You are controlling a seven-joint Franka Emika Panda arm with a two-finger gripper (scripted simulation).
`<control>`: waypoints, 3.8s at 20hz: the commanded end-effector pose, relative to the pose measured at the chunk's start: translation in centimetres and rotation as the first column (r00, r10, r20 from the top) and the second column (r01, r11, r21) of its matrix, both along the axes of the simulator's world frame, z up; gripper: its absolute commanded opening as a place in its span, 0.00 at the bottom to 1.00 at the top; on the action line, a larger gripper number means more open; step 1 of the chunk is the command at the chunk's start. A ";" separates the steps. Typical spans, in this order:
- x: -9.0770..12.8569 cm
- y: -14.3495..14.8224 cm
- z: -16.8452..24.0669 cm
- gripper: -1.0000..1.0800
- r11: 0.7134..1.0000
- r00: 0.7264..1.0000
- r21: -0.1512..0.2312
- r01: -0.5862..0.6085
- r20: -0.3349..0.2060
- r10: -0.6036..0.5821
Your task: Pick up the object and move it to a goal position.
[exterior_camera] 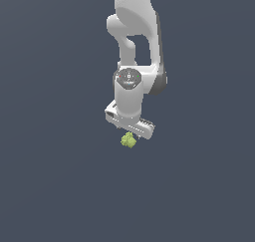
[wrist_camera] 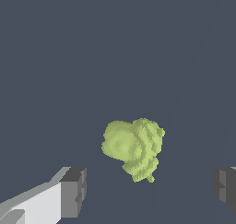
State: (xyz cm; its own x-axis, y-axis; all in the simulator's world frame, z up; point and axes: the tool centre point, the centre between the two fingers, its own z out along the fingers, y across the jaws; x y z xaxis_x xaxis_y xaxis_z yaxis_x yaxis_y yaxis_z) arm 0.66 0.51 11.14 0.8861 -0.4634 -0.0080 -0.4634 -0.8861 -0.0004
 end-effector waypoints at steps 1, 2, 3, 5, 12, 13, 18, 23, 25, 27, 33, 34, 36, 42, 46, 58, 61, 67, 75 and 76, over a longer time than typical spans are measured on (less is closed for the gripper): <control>0.1 0.1 -0.6 0.96 0.998 0.998 -0.001 0.059 0.002 -0.059; 0.1 0.1 -0.9 0.96 0.997 0.997 -0.001 0.079 0.002 -0.079; 0.1 0.2 -1.1 0.96 0.995 0.995 -0.002 0.098 0.003 -0.098; 0.2 0.2 -1.4 0.96 0.991 0.991 -0.002 0.130 0.004 -0.130; 0.2 0.3 -2.2 0.96 0.980 0.979 -0.004 0.201 0.007 -0.201; 0.2 0.3 -2.3 0.96 0.979 0.979 -0.004 0.206 0.007 -0.206; 0.2 0.4 -2.4 0.96 0.978 0.978 -0.004 0.208 0.006 -0.208; 0.2 0.4 -3.7 0.96 0.978 0.978 -0.004 0.209 0.007 -0.209; 0.2 0.4 -4.8 0.96 0.978 0.978 -0.004 0.210 0.007 -0.210; 0.1 0.3 -5.9 0.96 0.977 0.977 -0.004 0.211 0.007 -0.211; 0.2 0.4 -7.4 0.96 0.977 0.977 -0.004 0.212 0.007 -0.212; 0.2 0.4 -7.4 0.96 0.977 0.977 -0.004 0.212 0.007 -0.212; 0.2 0.4 -7.4 0.00 0.977 0.977 -0.004 0.212 0.007 -0.212; 0.2 0.4 -7.4 0.00 0.977 0.977 -0.004 0.212 0.007 -0.212; 0.3 0.4 -7.3 0.00 0.977 0.977 -0.004 0.212 0.008 -0.212; 3.1 -2.3 -4.1 0.00 0.977 0.977 -0.004 0.212 0.008 -0.212; 4.4 -3.5 -2.6 0.00 0.977 0.977 -0.004 0.212 0.008 -0.212; 7.2 -6.1 0.6 0.00 0.977 0.977 -0.004 0.212 0.008 -0.212; 10.5 -8.9 4.1 0.00 0.977 0.977 -0.005 0.212 0.007 -0.212; 10.9 -9.2 4.4 0.00 0.977 0.977 -0.005 0.212 0.007 -0.212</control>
